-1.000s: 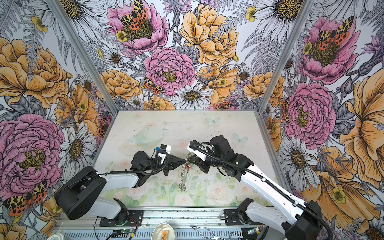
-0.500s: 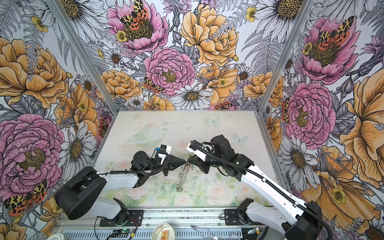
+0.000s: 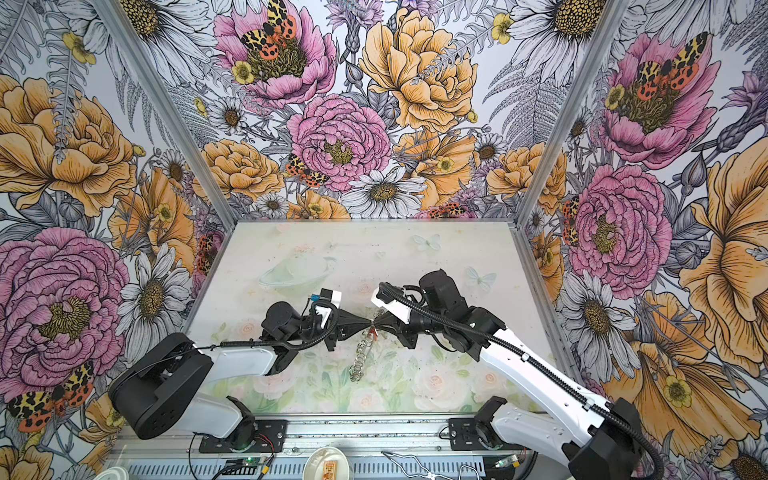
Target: Put the keys on the keyring
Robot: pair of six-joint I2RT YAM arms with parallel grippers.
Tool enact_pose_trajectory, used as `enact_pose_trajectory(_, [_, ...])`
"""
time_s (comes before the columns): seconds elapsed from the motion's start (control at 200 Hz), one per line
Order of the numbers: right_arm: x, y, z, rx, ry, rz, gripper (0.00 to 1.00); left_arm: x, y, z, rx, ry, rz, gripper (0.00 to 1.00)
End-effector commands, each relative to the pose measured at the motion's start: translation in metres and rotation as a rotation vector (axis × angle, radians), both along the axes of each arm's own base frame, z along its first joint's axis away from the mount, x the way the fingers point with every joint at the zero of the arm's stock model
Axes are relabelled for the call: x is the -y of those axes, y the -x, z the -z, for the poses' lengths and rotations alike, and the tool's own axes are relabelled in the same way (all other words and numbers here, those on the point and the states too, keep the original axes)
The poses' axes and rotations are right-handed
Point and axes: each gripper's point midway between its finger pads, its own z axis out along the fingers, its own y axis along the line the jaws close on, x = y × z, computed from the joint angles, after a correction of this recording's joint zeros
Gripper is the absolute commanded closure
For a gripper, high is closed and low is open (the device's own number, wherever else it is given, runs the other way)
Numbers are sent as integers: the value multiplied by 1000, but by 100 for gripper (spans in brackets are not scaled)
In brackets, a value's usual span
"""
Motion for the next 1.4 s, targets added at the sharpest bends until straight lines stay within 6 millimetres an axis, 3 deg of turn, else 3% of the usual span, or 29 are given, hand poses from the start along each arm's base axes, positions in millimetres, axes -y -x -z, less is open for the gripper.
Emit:
enact_pose_trajectory(0.0, [-5, 1, 5, -4, 8, -20, 86, -3, 8, -24, 78, 68, 21, 100])
enact_pose_trajectory(0.25, [-1, -3, 3, 15, 15, 16, 80, -2, 8, -20, 76, 58, 16, 100])
enact_pose_trajectory(0.5, [-5, -2, 5, -14, 9, -2, 80, -1, 8, -20, 76, 60, 19, 100])
enact_pose_trajectory(0.896, [-9, 0, -1, -9, -4, -20, 100, 3, 6, -11, 72, 25, 7, 100])
enact_pose_trajectory(1.006, [-8, -2, -5, 0, -5, -4, 100, 5, 6, -6, 79, -4, -4, 100])
enact_pose_trajectory(1.171, [-5, -6, -6, -11, 21, 25, 100, 1, 1, 2, 89, -50, -55, 80])
enact_pose_trajectory(1.391, [7, -6, 24, -103, 251, 26, 100, -11, -6, 5, 121, -89, -134, 69])
